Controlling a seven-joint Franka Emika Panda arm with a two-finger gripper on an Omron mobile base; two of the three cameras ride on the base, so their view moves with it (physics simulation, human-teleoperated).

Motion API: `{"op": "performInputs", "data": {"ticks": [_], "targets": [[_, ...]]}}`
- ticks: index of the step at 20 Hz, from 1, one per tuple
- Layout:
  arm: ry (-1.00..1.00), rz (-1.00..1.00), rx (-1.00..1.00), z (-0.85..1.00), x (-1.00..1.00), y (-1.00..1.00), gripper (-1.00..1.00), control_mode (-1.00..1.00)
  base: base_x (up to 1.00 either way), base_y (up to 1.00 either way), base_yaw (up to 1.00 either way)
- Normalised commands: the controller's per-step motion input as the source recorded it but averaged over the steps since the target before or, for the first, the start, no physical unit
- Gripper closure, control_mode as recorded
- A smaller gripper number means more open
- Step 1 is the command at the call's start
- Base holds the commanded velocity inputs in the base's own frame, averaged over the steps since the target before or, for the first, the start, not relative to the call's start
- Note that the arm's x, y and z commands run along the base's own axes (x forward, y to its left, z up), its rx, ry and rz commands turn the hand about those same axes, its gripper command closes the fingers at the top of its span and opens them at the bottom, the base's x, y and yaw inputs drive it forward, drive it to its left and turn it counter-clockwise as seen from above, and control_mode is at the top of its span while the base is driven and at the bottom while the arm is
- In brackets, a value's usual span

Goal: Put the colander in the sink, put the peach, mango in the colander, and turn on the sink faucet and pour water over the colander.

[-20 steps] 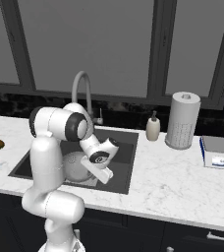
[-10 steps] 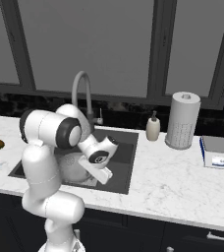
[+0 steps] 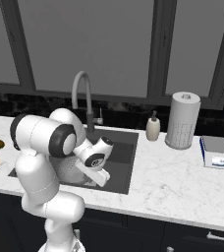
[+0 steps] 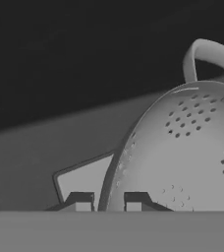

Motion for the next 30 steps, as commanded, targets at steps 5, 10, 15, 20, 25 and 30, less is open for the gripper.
{"op": "performInputs", "data": {"ticks": [5,10,15,20,25,30], "targets": [[0.00,0.00,0.00,0.06,0.14,0.00,-1.00,-1.00,0.00,0.00,0.00],[0.00,0.00,0.00,0.00,0.01,0.00,-1.00,-1.00,0.00,0.00,0.00],[0.00,0.00,0.00,0.02,0.00,0.00,-1.00,-1.00,0.00,0.00,0.00],[0.00,-0.04,0.00,0.53,0.00,-0.01,-1.00,-1.00,0.00,0.00,0.00],[0.00,-0.13,0.00,0.99,-0.09,0.00,-1.00,-1.00,0.00,0.00,0.00],[0.14,-0.36,0.00,1.00,-0.32,-0.06,-1.00,-1.00,0.00,0.00,0.00]]}}
